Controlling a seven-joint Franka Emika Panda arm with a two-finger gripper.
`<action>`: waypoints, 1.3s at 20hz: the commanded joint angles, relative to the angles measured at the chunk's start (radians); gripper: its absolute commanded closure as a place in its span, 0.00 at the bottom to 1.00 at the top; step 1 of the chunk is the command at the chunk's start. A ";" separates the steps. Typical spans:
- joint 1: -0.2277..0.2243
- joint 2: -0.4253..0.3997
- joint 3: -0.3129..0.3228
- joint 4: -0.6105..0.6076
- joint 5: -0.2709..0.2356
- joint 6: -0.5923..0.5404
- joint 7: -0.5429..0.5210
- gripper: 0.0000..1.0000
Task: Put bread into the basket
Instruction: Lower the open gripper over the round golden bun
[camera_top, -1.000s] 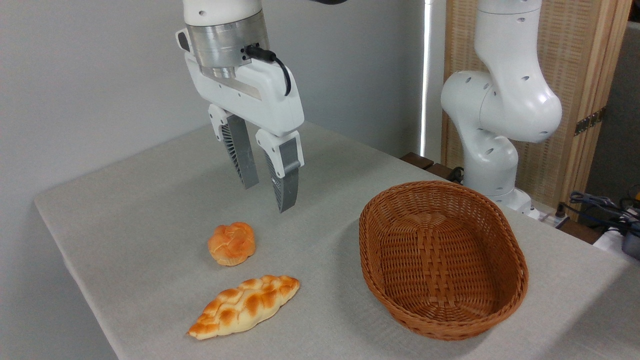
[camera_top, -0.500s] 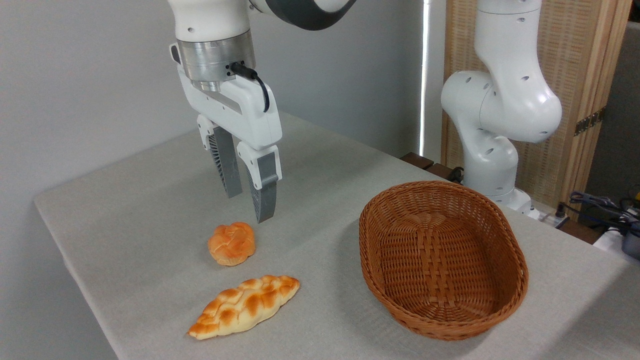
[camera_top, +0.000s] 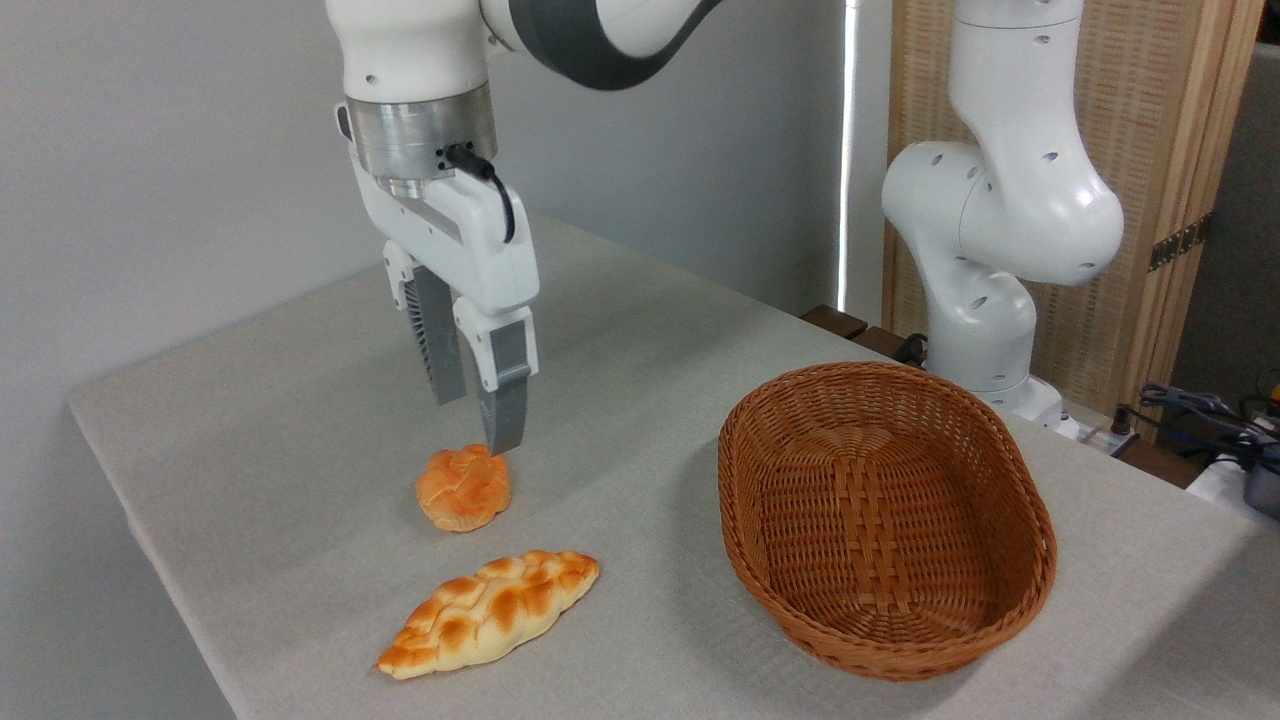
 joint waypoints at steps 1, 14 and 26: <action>-0.002 -0.010 -0.029 -0.070 -0.010 0.105 0.022 0.00; -0.024 0.026 -0.093 -0.222 -0.019 0.290 0.019 0.00; -0.030 0.055 -0.109 -0.243 -0.132 0.327 0.038 0.00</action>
